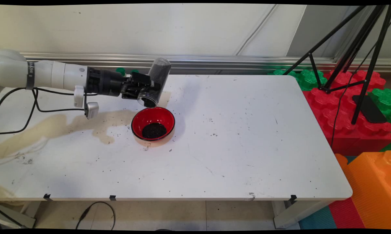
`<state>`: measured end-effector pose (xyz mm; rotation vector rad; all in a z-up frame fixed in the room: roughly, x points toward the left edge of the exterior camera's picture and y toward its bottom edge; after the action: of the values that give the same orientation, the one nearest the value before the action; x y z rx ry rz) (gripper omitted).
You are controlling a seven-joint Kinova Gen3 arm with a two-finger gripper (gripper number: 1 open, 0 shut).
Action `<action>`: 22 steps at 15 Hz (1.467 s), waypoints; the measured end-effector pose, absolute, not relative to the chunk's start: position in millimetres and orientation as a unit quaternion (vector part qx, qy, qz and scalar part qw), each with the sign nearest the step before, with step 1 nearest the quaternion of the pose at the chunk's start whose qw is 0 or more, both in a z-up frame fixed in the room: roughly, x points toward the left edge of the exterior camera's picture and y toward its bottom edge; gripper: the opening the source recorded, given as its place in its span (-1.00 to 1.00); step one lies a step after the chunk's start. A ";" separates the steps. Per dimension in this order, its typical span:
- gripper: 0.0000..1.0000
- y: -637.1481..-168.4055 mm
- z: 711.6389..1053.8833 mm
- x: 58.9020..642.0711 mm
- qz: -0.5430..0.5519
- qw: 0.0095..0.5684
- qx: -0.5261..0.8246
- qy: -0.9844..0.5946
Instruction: Pour the black seasoning powder in the red bowl
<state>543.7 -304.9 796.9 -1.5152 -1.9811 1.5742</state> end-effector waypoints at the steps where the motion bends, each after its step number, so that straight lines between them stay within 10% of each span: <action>1: -1.00 -305.2 796.6 543.5 0.529 0.102 -0.506 -0.674; 22: -1.00 -322.8 822.0 548.4 0.469 0.251 -0.288 -0.796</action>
<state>548.4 -322.8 822.0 -0.7845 -2.1660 1.2775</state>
